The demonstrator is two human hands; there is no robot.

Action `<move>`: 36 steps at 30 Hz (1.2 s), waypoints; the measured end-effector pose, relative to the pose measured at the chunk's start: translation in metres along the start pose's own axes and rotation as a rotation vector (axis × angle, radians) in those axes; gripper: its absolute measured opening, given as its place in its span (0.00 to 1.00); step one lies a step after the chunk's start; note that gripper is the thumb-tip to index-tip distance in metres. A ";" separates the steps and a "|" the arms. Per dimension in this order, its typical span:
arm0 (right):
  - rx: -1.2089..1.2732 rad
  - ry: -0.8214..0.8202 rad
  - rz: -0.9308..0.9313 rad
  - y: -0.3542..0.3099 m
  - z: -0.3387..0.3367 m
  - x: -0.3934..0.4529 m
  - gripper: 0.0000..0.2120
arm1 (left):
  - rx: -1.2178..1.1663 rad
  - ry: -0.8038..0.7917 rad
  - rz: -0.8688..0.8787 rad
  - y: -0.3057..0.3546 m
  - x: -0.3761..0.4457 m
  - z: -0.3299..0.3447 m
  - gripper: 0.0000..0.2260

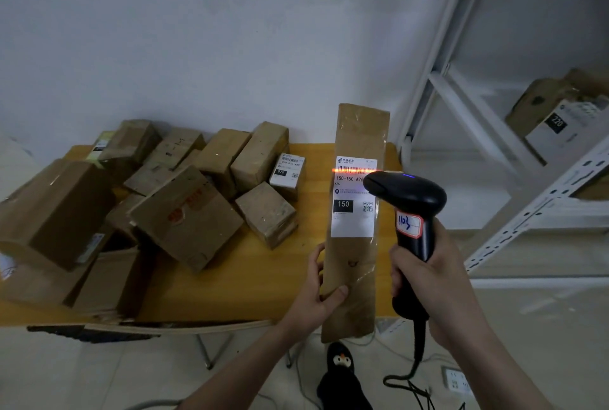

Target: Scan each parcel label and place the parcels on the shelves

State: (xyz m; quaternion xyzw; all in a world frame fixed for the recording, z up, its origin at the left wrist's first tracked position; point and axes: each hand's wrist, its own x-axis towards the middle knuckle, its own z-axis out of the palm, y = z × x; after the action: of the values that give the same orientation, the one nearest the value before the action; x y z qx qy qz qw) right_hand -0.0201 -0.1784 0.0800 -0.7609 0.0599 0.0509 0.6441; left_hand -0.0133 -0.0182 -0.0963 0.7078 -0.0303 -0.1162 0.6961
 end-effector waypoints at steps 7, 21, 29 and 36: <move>-0.090 0.113 0.064 0.055 -0.021 0.050 0.11 | -0.023 0.006 -0.033 -0.003 0.005 -0.005 0.36; -0.293 -0.077 0.464 0.243 -0.025 0.196 0.05 | -0.055 0.093 -0.117 -0.001 0.049 -0.012 0.37; -0.407 -0.136 0.470 0.262 -0.024 0.223 0.09 | 0.007 0.227 -0.118 0.012 0.089 -0.011 0.35; -0.633 0.073 0.194 0.233 -0.028 0.219 0.30 | -0.006 0.259 -0.099 0.019 0.110 -0.004 0.37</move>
State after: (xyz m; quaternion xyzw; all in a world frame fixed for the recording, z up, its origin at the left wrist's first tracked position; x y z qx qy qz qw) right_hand 0.1594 -0.2500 -0.1764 -0.9153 0.1362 0.1008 0.3655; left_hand 0.0960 -0.0377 -0.0910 0.7156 0.0952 -0.0581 0.6896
